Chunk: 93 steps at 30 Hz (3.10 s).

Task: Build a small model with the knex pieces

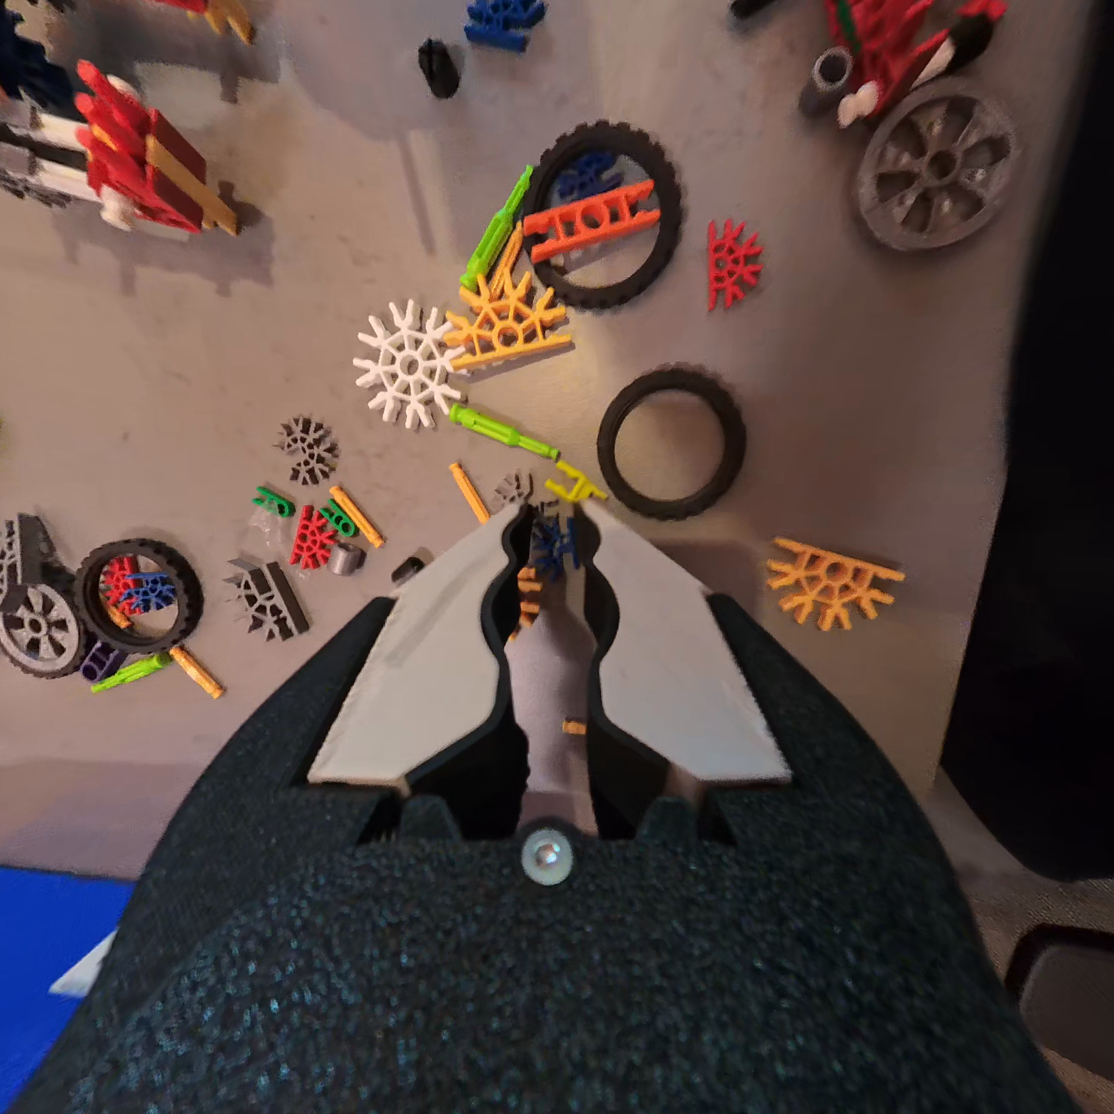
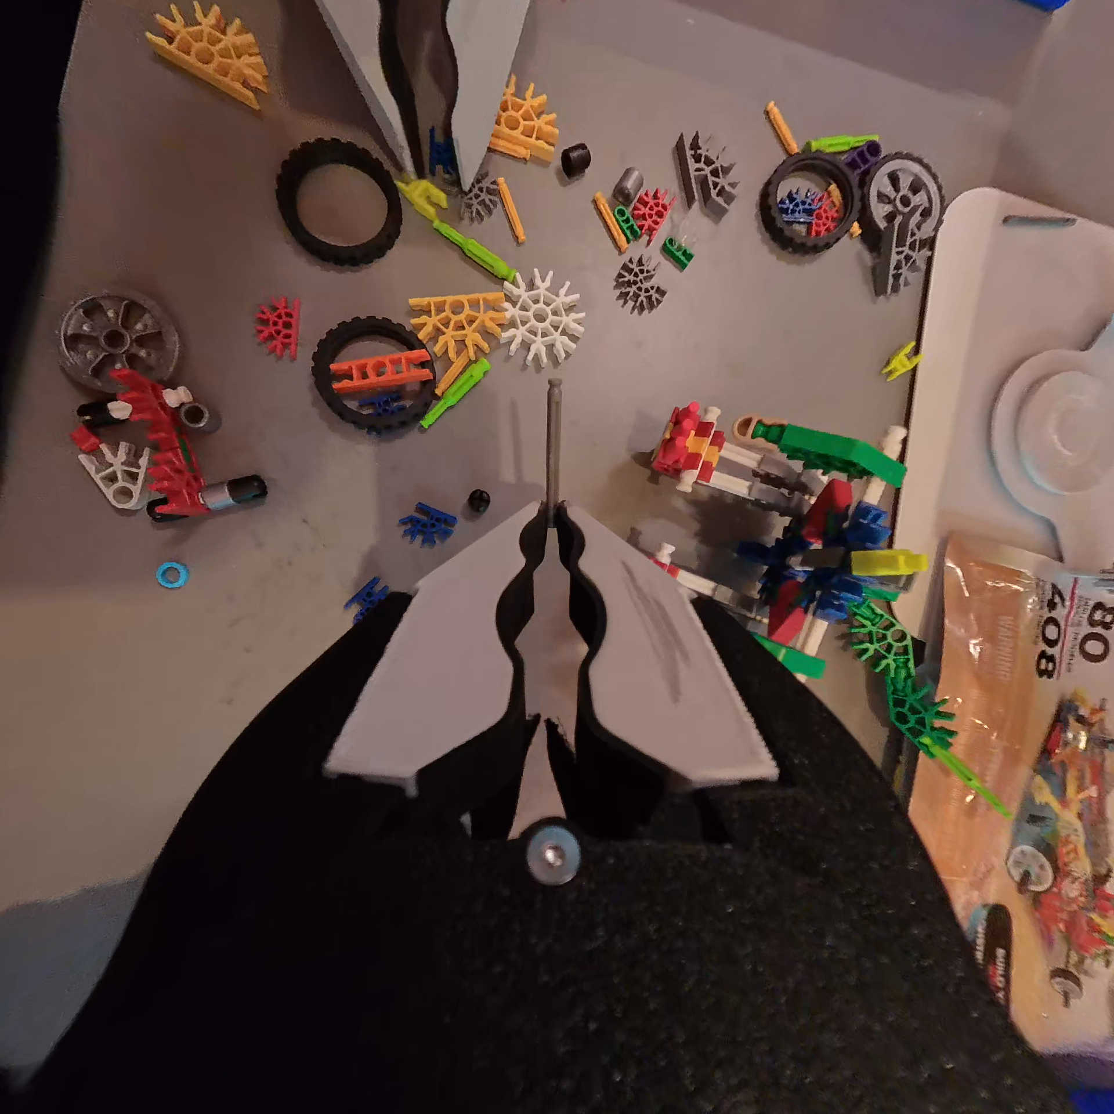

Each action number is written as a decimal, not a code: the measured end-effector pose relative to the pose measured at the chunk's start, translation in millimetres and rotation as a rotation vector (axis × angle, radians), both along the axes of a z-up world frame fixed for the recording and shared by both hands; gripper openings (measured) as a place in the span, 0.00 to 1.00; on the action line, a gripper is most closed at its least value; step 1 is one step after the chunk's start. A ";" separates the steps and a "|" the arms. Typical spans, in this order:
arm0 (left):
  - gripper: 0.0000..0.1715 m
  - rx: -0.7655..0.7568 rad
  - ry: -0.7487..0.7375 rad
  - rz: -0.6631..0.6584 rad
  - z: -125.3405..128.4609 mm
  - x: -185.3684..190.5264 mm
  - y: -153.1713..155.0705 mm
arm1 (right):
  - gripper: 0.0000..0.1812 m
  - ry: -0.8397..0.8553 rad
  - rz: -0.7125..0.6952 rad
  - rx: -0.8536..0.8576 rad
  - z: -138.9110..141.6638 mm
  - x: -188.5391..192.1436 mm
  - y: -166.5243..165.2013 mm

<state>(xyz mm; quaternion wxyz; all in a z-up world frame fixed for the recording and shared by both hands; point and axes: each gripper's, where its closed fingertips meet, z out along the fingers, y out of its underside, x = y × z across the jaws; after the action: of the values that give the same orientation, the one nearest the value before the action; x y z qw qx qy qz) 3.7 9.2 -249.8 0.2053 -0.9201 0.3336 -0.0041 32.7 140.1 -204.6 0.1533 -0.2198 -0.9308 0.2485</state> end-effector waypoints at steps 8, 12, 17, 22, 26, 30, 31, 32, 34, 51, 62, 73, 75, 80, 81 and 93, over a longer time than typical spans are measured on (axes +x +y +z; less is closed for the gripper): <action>0.07 0.045 -0.050 -0.020 0.5 8.9 5.6 | 0.01 -0.033 -0.006 -0.027 -12.7 -0.3 3.5; 0.08 0.050 -0.061 -0.039 0.5 14.1 6.6 | 0.01 -0.035 -0.007 -0.032 -13.6 -0.5 4.1; 0.07 0.055 -0.089 -0.042 7.3 18.9 5.8 | 0.01 -0.040 -0.006 -0.030 -15.6 0.0 4.1; 0.06 0.031 -0.071 -0.063 3.4 23.7 8.4 | 0.01 -0.046 -0.002 -0.027 -17.4 0.6 3.1; 0.05 0.030 -0.084 -0.070 3.2 26.4 9.1 | 0.01 -0.045 0.001 -0.031 -17.0 0.7 2.6; 0.05 0.032 -0.081 -0.077 2.5 29.2 9.5 | 0.01 -0.050 0.004 -0.030 -18.8 1.0 2.3; 0.05 0.039 -0.086 -0.080 2.9 30.9 10.6 | 0.01 -0.052 0.004 -0.030 -19.2 1.0 2.2; 0.05 0.040 -0.092 -0.082 3.0 32.8 11.1 | 0.01 -0.052 0.005 -0.029 -19.7 1.2 2.2; 0.05 0.046 -0.092 -0.089 3.1 35.4 12.1 | 0.01 -0.054 0.005 -0.026 -20.1 1.2 2.1; 0.06 0.061 -0.069 -0.112 1.0 47.1 24.3 | 0.01 -0.064 0.009 -0.018 -23.7 2.2 1.8; 0.00 0.115 -0.050 -0.106 6.4 42.1 29.1 | 0.01 -0.084 0.005 -0.019 -27.5 3.7 4.5; 0.00 0.133 -0.063 -0.099 28.5 35.9 40.5 | 0.01 -0.106 -0.017 -0.015 -30.6 5.2 13.8; 0.01 0.110 -0.029 -0.106 20.9 34.5 38.6 | 0.01 -0.110 -0.014 -0.014 -31.9 5.8 13.8; 0.06 0.080 -0.029 -0.108 10.7 38.6 34.2 | 0.01 -0.116 -0.017 -0.006 -34.2 6.1 14.8; 0.06 0.083 -0.025 -0.100 10.4 36.5 35.0 | 0.01 -0.117 -0.016 -0.006 -34.3 6.1 14.6; 0.02 0.074 -0.023 -0.118 0.0 43.4 35.2 | 0.01 -0.126 -0.016 0.000 -37.7 6.6 15.0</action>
<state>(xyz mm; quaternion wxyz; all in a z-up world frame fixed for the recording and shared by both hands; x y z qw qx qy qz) 47.1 44.4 -249.8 0.2423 -0.8904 0.3850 -0.0146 39.3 155.1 -242.3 0.0964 -0.2423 -0.9368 0.2331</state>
